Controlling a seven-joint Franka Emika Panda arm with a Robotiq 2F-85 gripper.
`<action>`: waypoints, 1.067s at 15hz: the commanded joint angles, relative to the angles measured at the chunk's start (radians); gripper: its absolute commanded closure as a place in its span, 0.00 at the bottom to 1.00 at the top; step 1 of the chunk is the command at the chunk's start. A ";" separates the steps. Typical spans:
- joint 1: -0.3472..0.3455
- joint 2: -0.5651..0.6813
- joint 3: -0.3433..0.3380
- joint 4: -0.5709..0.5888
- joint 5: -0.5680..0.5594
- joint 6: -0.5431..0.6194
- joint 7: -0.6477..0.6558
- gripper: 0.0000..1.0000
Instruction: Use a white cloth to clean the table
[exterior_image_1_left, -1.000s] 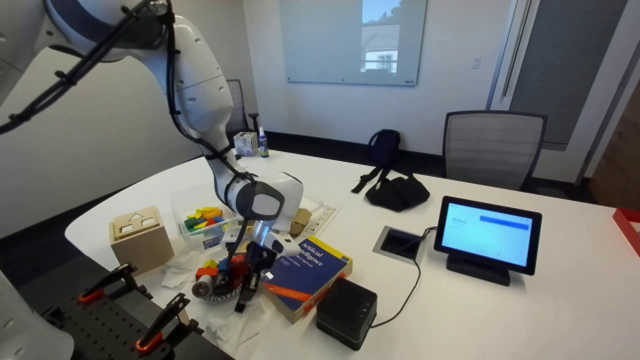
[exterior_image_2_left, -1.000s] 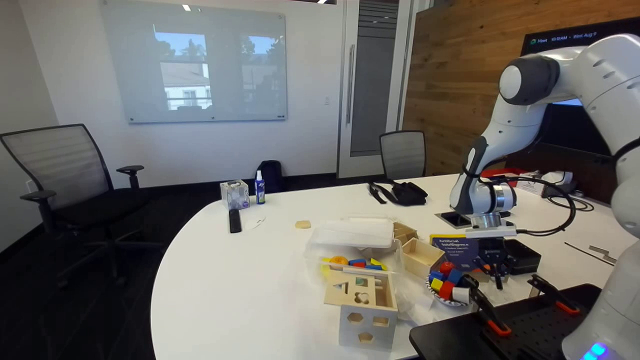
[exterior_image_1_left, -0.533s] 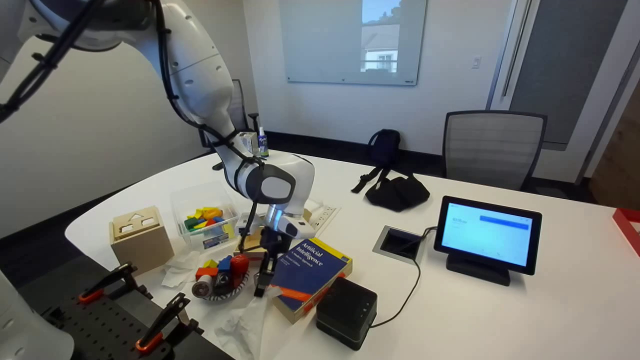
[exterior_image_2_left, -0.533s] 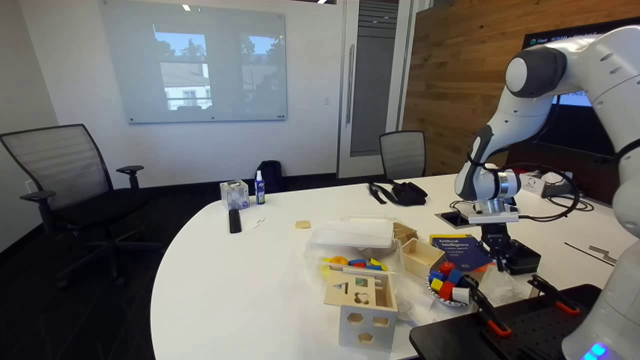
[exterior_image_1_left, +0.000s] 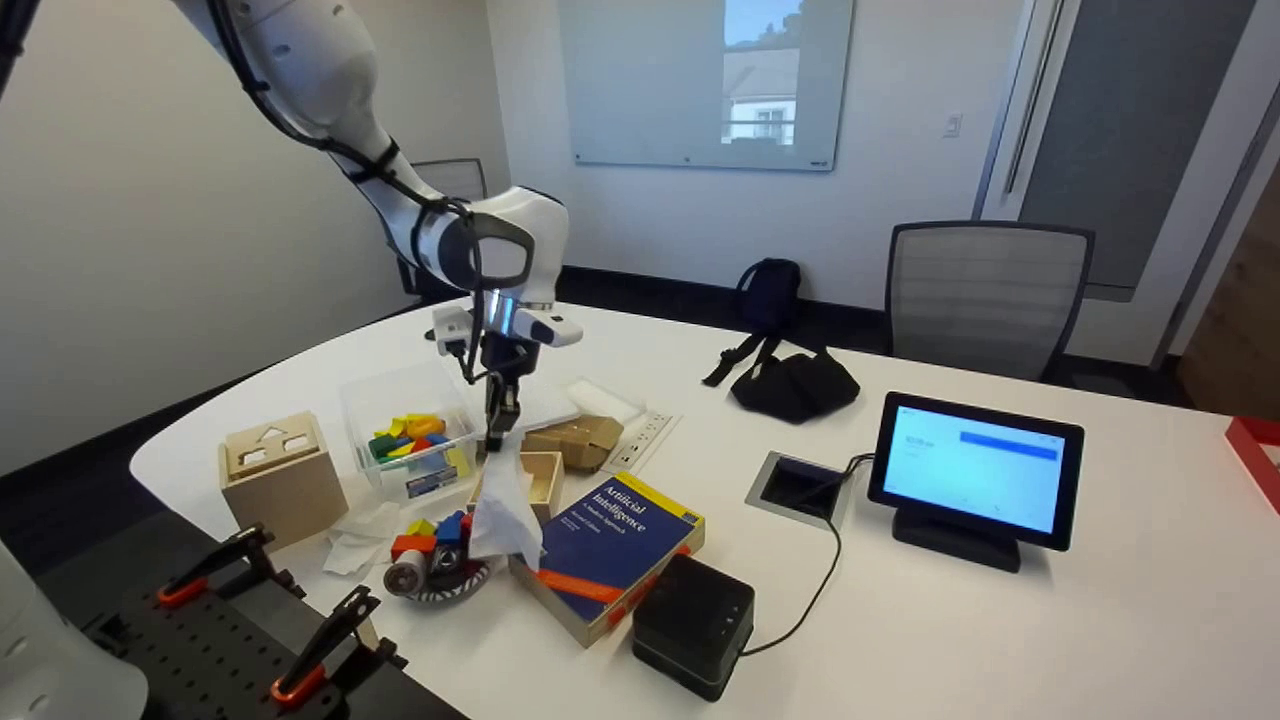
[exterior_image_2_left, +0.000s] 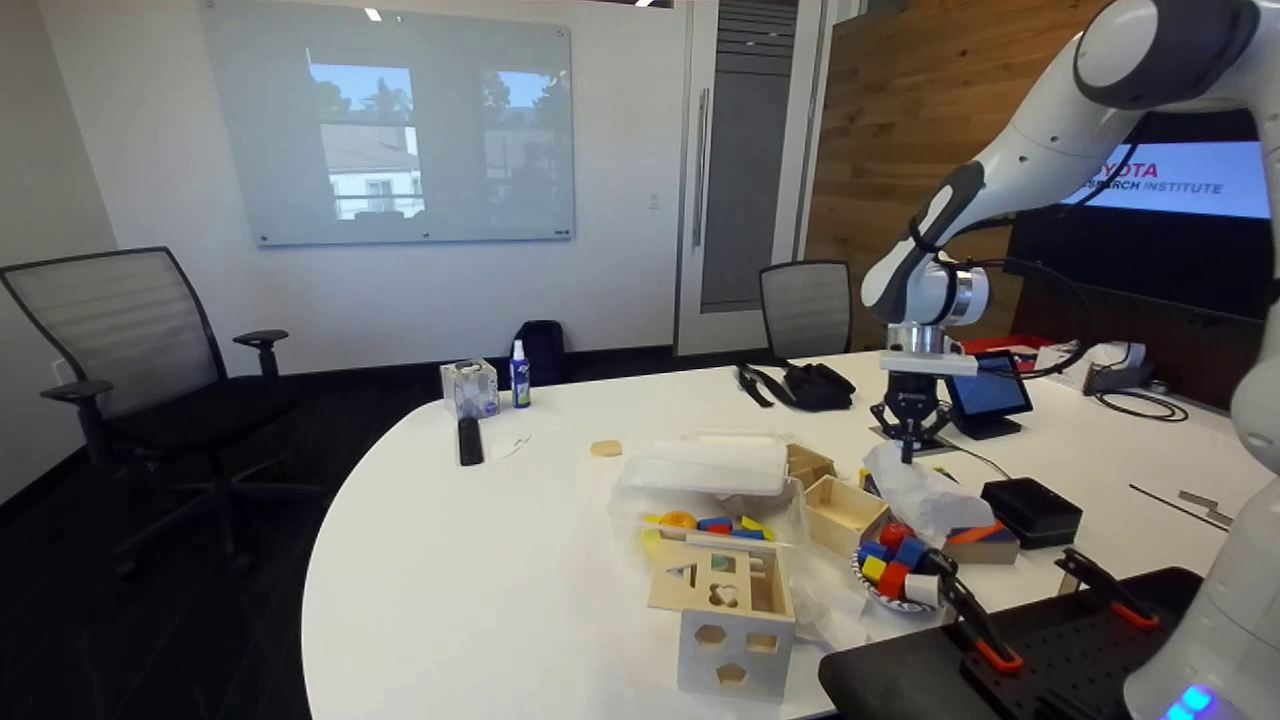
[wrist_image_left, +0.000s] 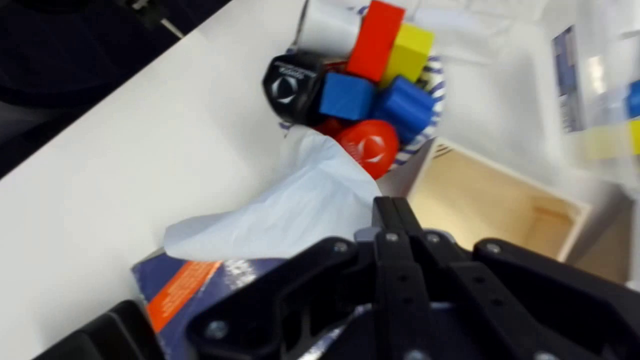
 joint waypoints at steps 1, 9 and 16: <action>-0.012 -0.142 0.099 -0.074 0.108 -0.031 -0.144 1.00; -0.024 -0.183 0.178 -0.147 0.325 -0.235 -0.490 1.00; -0.039 -0.123 0.180 -0.229 0.387 -0.223 -0.725 1.00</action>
